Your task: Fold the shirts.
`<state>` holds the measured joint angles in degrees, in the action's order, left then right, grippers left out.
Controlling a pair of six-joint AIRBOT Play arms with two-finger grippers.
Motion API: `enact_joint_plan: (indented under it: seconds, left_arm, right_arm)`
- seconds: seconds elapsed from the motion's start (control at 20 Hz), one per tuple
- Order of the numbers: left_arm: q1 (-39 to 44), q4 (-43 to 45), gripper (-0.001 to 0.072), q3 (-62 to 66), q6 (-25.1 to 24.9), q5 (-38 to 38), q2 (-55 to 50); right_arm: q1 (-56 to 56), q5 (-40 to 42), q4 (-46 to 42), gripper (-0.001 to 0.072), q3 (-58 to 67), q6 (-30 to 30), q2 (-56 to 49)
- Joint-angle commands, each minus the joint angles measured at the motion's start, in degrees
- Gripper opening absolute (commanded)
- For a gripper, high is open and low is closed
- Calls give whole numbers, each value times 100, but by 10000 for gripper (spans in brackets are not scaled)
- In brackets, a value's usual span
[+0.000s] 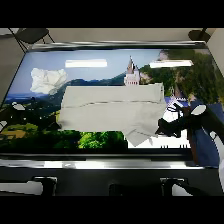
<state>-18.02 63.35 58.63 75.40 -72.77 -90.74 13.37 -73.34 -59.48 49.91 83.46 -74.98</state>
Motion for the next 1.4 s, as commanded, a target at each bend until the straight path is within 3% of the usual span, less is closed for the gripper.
enact_joint_plan:
  seconds: [0.0,0.25,0.5,0.7,0.9,1.3,1.35]
  left_arm:
    - [-9,4,26,61,-46,-225,13]
    - [11,-363,22,911,-188,-345,498]
    - [428,-439,20,2282,299,116,317]
    - [634,-450,21,3733,916,446,-732]
    - [741,-540,22,4881,1423,428,-2006]
    - [955,-962,29,5160,1384,575,-3032]
    - [960,-964,128,5163,1482,511,-3056]
  right_arm:
    - [2,190,409,67,-63,-72,28]
    - [2,372,310,61,424,-153,507]
    - [-9,1147,-122,60,2181,247,-31]
    - [-426,2133,-181,61,3617,369,-1290]
    - [-503,3158,-195,61,4216,1394,-2492]
    - [-505,2660,-63,66,4225,1257,-3235]
    - [-507,2605,-55,66,4225,1257,-3252]
